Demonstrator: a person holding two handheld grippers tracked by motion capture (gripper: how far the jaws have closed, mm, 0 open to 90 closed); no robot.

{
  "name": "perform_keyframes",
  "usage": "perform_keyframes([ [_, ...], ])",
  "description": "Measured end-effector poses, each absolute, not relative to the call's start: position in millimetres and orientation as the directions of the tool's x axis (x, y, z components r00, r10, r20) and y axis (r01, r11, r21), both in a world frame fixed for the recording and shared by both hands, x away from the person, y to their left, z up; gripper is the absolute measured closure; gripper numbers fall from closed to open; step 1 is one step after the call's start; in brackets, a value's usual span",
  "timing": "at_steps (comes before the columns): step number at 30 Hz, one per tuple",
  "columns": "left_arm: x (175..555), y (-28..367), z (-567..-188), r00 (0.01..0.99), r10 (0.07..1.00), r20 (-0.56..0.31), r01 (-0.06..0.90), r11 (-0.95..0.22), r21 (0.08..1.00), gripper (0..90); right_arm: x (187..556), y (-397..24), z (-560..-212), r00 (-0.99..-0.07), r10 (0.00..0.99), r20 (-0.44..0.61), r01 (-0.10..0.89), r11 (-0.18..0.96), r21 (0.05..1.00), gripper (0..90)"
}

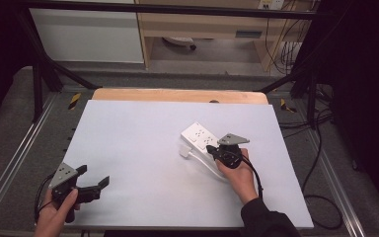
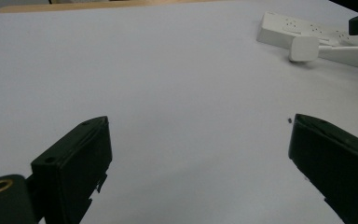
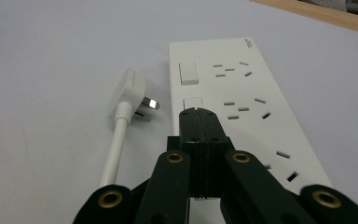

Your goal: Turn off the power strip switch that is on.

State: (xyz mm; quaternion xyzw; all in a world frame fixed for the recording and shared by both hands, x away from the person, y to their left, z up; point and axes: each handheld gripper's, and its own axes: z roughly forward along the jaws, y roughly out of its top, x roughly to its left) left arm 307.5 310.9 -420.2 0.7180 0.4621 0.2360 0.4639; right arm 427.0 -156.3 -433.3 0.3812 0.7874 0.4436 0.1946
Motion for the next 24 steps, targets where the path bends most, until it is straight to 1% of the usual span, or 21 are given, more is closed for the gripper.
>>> perform_keyframes([
  [24, 307.3, 309.5, -420.1, 0.467, 0.880, -0.084, 0.442, -0.150, 0.885, 5.8, 431.8, -154.1, -441.3, -0.632, 0.775, 0.000, 0.437, 0.356, 0.826, 90.0],
])
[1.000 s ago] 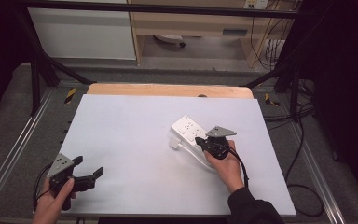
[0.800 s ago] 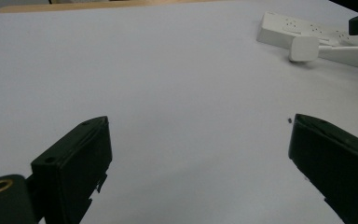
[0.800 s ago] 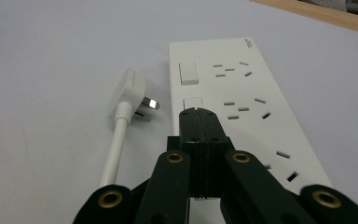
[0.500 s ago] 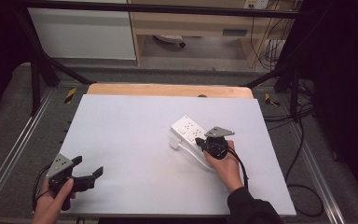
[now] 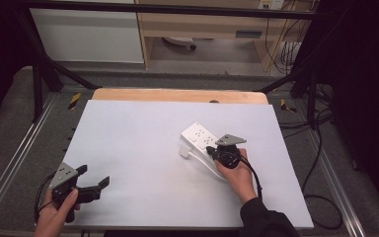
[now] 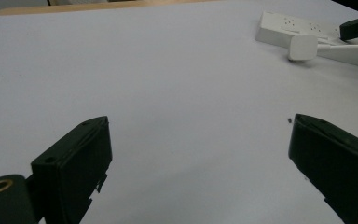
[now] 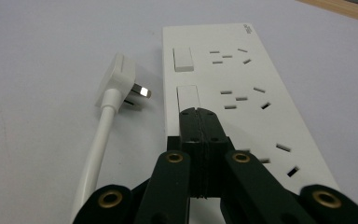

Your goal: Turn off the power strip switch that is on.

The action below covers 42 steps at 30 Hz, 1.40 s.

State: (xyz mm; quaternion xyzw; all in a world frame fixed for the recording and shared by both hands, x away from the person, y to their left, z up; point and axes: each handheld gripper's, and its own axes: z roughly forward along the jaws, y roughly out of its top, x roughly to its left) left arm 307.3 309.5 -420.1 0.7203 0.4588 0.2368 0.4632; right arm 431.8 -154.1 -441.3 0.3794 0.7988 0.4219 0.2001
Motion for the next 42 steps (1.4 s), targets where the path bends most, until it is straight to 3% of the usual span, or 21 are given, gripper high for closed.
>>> perform_keyframes([
  [42, 306.8, 308.2, -420.4, 0.473, 0.878, -0.074, 0.439, -0.162, 0.884, 5.8, 434.6, -153.7, -443.8, -0.634, 0.774, 0.014, 0.447, 0.351, 0.823, 90.0],
])
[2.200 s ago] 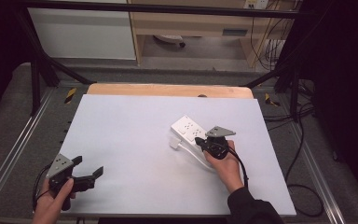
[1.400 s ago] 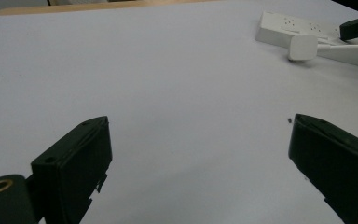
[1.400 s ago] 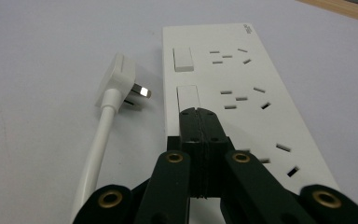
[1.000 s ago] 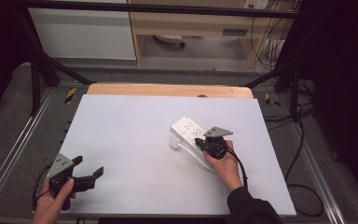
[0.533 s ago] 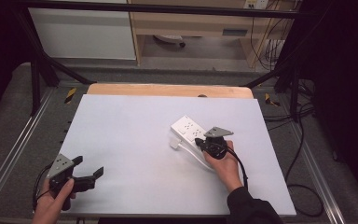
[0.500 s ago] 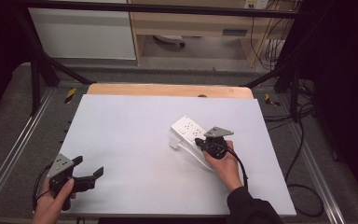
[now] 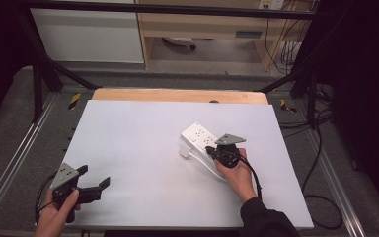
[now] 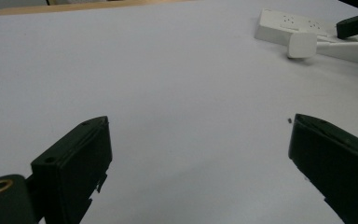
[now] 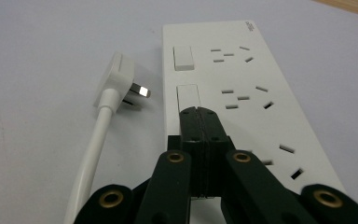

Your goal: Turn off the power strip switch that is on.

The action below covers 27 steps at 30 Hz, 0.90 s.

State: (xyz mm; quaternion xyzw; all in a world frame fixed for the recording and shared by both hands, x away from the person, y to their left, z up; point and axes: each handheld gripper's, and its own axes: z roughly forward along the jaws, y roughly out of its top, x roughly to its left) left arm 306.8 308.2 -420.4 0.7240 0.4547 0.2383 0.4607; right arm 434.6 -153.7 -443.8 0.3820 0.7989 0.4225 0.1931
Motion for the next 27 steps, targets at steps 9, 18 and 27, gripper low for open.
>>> perform_keyframes([
  [9, 306.8, 308.3, -420.1, 0.474, 0.877, -0.072, 0.436, -0.163, 0.885, 5.8, 434.9, -153.5, -443.5, -0.633, 0.774, 0.016, 0.449, 0.350, 0.822, 90.0],
  [18, 307.0, 306.9, -420.7, 0.475, 0.877, -0.066, 0.438, -0.171, 0.882, 5.8, 437.3, -156.9, -443.0, -0.628, 0.778, 0.015, 0.453, 0.350, 0.820, 90.0],
  [27, 307.3, 306.8, -421.2, 0.473, 0.879, -0.061, 0.440, -0.176, 0.881, 5.8, 438.0, -157.0, -442.8, -0.633, 0.774, 0.012, 0.451, 0.356, 0.818, 90.0],
])
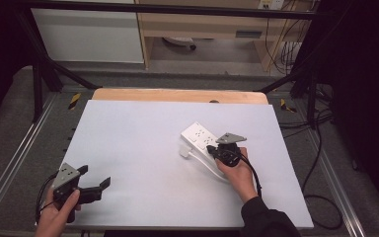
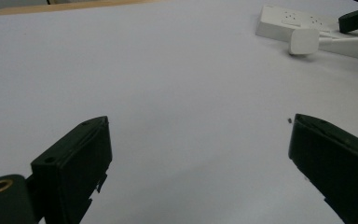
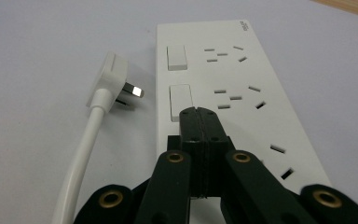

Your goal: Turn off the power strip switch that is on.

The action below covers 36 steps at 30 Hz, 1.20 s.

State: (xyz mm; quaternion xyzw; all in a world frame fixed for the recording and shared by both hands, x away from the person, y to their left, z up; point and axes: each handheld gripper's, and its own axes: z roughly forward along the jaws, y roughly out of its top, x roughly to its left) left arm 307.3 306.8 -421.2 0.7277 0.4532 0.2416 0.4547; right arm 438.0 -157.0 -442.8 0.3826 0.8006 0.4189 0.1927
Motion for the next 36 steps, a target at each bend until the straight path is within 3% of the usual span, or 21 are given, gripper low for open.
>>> perform_keyframes([
  [28, 307, 307, -421, 0.470, 0.880, -0.064, 0.440, -0.172, 0.881, 5.8, 434, -161, -431, -0.628, 0.778, 0.017, 0.409, 0.311, 0.858, 90.0],
  [36, 307, 307, -421, 0.474, 0.878, -0.065, 0.440, -0.172, 0.881, 5.8, 433, -162, -425, -0.632, 0.775, 0.019, 0.390, 0.296, 0.872, 81.2],
])
